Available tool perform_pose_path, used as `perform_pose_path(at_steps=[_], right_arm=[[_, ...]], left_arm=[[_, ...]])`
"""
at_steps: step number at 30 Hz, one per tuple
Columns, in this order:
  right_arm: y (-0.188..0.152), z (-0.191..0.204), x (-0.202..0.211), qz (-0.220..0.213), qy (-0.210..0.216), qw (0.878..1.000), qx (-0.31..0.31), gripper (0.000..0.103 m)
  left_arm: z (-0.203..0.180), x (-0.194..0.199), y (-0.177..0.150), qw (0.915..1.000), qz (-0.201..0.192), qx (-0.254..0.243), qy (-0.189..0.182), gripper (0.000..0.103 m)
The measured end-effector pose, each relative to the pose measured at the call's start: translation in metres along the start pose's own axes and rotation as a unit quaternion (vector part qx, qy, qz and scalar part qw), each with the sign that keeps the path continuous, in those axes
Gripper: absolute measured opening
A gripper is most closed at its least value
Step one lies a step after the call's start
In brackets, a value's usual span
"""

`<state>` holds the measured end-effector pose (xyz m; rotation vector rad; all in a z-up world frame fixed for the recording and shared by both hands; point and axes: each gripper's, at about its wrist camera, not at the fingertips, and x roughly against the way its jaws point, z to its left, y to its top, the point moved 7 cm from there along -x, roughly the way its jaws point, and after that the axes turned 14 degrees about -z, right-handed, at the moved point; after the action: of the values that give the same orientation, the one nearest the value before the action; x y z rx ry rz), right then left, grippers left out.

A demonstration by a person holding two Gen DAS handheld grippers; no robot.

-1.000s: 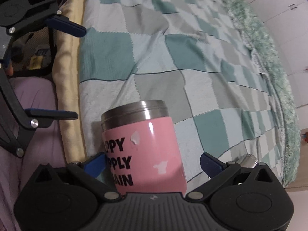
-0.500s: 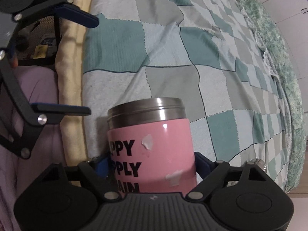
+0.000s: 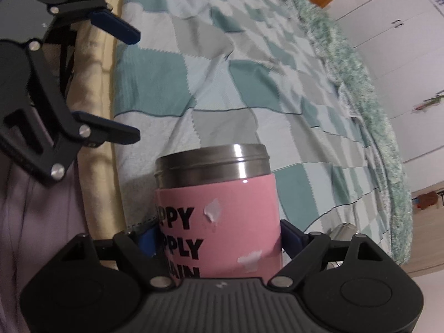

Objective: Flip cup upright
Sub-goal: 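Rotate the pink cup upright in the right tool and carry it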

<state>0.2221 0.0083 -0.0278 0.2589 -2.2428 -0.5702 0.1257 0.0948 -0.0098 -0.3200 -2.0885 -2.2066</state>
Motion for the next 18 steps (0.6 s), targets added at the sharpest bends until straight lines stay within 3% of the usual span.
perform_pose_path(at_steps=[5,8,13,18], right_arm=[[0.016,-0.023,0.017,-0.061,-0.029,0.995,-0.076,0.085],[0.031,-0.043,0.024,-0.118,-0.039,0.979,-0.163,0.085],[0.043,-0.064,0.023,-0.222,-0.053,0.927,-0.298,0.085],[0.037,-0.073,0.0,-0.286,-0.071,0.872,-0.39,0.085]], left_arm=[[0.015,0.004,0.015,0.9998,-0.015,0.005,0.009,0.103],[0.027,0.006,0.026,0.9995,-0.023,0.007,0.021,0.103],[0.05,0.004,0.034,0.9985,-0.028,0.008,0.046,0.103],[0.07,-0.001,0.031,0.9974,-0.025,0.018,0.065,0.103]])
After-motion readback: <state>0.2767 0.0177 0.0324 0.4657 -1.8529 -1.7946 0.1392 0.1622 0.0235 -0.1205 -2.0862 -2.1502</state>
